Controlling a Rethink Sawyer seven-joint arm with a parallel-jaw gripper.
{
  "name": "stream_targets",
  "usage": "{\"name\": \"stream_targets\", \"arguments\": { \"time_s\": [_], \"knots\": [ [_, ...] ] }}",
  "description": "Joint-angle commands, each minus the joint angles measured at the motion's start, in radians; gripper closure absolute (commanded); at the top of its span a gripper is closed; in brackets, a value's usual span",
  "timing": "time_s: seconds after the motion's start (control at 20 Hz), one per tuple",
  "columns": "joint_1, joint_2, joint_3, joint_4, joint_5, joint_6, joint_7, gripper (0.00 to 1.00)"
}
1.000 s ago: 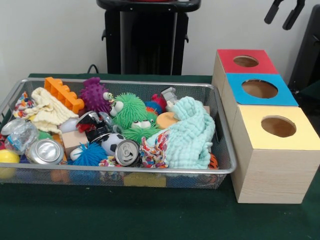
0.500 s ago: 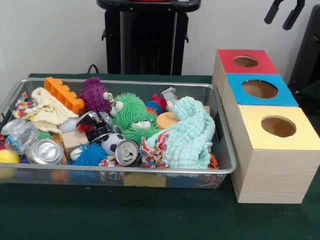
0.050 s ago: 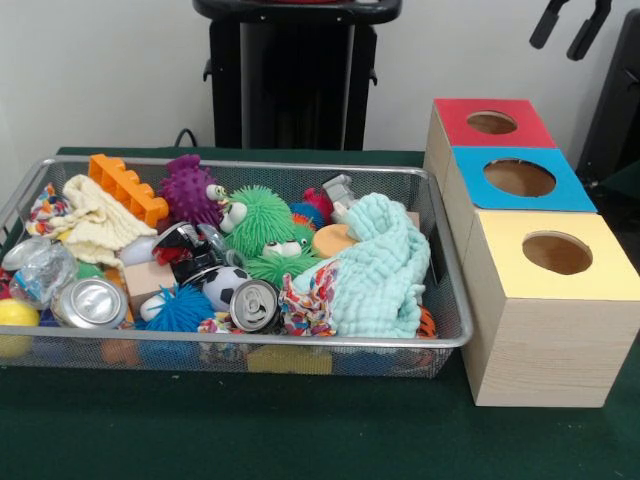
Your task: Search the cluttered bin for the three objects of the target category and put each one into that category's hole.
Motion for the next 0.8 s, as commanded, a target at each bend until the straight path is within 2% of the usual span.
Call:
{"name": "stream_targets", "arguments": {
  "time_s": [0.05, 0.8],
  "knots": [
    [-0.044, 0.011, 0.114, 0.102, -0.069, -0.056, -0.016, 0.0],
    [-0.049, 0.002, 0.114, 0.106, -0.074, -0.057, -0.029, 0.0]
  ]
}}
